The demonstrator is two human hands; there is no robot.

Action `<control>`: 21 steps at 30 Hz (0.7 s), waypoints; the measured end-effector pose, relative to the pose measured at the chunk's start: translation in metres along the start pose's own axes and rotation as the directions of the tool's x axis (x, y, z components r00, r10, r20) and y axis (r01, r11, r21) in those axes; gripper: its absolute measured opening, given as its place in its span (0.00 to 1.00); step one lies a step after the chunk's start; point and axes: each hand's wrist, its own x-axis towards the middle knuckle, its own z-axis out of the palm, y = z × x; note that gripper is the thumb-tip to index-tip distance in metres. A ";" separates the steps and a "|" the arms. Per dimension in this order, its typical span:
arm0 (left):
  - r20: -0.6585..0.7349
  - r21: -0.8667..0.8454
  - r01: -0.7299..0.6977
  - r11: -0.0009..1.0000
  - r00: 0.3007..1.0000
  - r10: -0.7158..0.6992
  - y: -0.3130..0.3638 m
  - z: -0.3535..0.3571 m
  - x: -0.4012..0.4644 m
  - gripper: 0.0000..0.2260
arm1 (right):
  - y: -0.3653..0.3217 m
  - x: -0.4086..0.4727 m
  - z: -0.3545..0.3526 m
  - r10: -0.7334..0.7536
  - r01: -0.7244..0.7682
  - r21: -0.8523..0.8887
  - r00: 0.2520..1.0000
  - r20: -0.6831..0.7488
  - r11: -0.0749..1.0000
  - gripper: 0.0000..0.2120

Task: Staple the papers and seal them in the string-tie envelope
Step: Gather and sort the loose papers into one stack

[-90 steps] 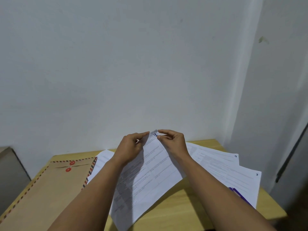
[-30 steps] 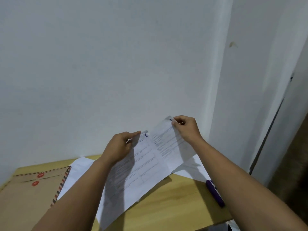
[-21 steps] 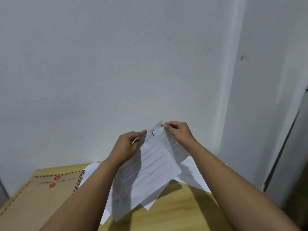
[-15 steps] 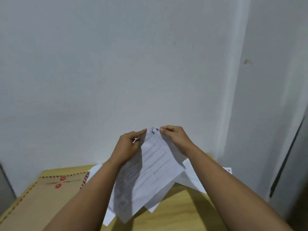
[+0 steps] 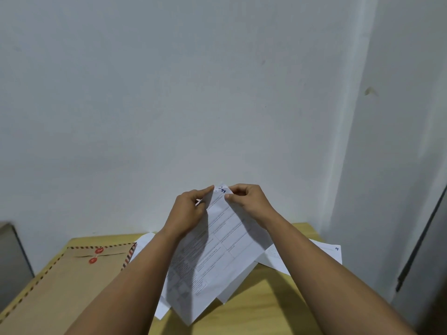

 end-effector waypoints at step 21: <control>0.071 0.057 0.001 0.998 0.997 -0.005 0.001 -0.015 0.004 0.23 | 0.003 0.005 0.000 -0.109 0.098 -0.087 0.986 -0.126 0.991 0.14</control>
